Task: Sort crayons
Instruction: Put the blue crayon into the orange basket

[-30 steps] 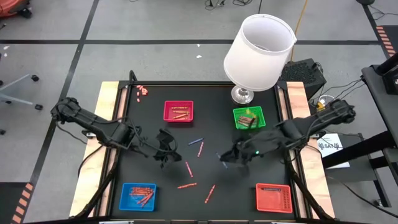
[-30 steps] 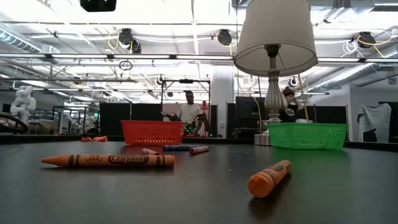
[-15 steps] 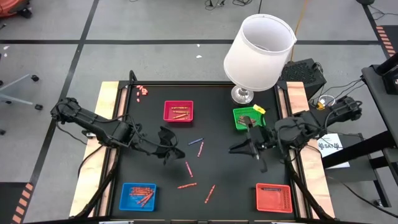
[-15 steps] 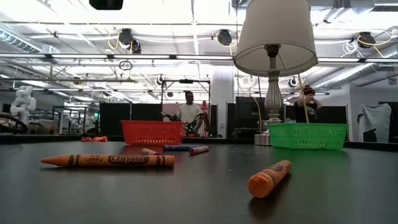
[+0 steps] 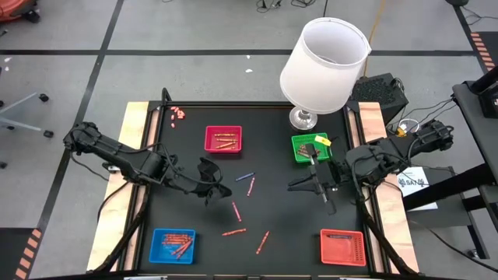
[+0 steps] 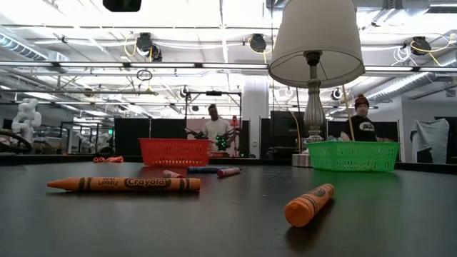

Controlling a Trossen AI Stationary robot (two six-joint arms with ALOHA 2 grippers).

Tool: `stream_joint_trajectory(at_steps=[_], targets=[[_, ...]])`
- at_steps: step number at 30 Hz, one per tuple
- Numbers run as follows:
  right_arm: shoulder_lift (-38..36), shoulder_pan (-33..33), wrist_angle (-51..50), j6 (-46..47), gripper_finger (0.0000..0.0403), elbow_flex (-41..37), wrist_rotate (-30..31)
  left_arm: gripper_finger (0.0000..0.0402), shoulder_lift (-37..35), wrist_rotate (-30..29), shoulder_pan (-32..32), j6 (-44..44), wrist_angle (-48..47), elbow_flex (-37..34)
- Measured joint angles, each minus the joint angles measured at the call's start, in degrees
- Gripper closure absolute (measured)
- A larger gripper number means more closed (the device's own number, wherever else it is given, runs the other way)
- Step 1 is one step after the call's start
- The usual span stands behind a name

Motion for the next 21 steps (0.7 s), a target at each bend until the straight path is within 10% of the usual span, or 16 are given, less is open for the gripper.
stream_joint_trajectory(at_steps=[21], targets=[[-0.1, 0.0, 0.0, -4.4, 0.0399, 0.0, -0.1, 0.0359, 0.0, -2.2, 0.0, -1.9, 0.1, 0.0]])
